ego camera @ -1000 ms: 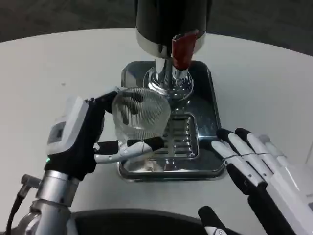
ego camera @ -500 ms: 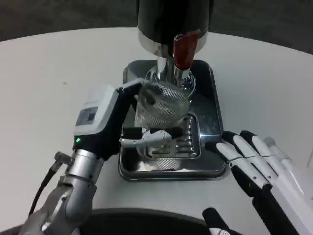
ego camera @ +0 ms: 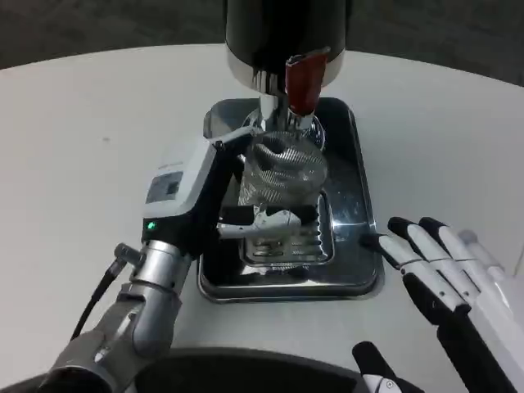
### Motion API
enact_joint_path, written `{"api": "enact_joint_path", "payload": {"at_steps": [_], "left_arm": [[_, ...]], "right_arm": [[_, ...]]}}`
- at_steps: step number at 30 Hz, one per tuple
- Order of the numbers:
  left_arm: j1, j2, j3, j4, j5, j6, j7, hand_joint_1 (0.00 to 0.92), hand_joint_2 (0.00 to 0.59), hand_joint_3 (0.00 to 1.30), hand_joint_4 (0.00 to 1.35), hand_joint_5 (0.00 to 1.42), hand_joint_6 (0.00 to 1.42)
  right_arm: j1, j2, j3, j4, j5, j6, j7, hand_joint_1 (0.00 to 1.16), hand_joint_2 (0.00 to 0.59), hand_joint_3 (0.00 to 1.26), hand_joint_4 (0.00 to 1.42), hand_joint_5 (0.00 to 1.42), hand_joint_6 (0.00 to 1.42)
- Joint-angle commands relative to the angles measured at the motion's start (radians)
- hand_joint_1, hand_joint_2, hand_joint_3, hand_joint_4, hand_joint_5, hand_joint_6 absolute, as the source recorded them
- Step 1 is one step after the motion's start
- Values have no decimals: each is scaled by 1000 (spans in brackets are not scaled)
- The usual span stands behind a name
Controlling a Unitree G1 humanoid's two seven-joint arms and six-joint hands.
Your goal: Grasp the cup under the faucet to collect the drink, then remove the cup.
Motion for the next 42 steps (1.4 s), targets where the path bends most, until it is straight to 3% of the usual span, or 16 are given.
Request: {"api": "enact_joint_path", "payload": {"at_steps": [1, 4, 8, 10, 14, 21, 26, 36, 37, 42], "left_arm": [[0, -3, -44, 41, 19, 13, -2, 549, 75, 931, 997, 1160, 1361], [2, -1, -62, 47, 15, 14, -18, 525, 45, 868, 891, 1084, 1271], [7, 3, -70, 43, 5, 16, -28, 426, 81, 664, 655, 909, 1064], [13, 6, -70, 33, -1, 14, -31, 395, 97, 425, 419, 722, 815], [28, 14, -70, -8, -4, -2, -18, 380, 101, 161, 178, 478, 416], [53, 21, -63, -37, -4, 2, 0, 341, 92, 7, 8, 320, 235], [79, 32, -56, -73, -2, 23, 8, 272, 82, 0, 0, 176, 68], [139, 64, -6, -162, -50, 39, -33, 70, 24, 0, 0, 76, 0], [152, 70, 8, -183, -72, 29, -48, 14, 17, 0, 0, 73, 0], [247, 77, 104, -329, -229, -40, -140, 0, 63, 0, 0, 80, 0]], "right_arm": [[15, 6, -7, -16, 7, -11, 10, 458, 431, 134, 42, 0, 0], [17, 9, -9, -16, 10, -10, 13, 460, 431, 134, 42, 0, 0], [20, 14, -10, -16, 14, -11, 15, 462, 430, 134, 42, 2, 0], [20, 17, -8, -16, 14, -10, 16, 462, 430, 134, 42, 2, 0], [20, 22, -3, -16, 13, -7, 19, 464, 430, 134, 42, 3, 0], [16, 27, -5, -16, 16, -3, 28, 464, 430, 134, 42, 3, 0], [19, 28, -6, -16, 22, -1, 31, 464, 430, 134, 42, 3, 0], [15, 31, 0, -16, 22, 1, 33, 469, 435, 134, 42, 3, 0], [15, 31, 1, -16, 21, 0, 33, 470, 436, 134, 42, 3, 0], [16, 36, 12, -16, 15, 1, 32, 474, 437, 134, 42, 4, 0]]}}
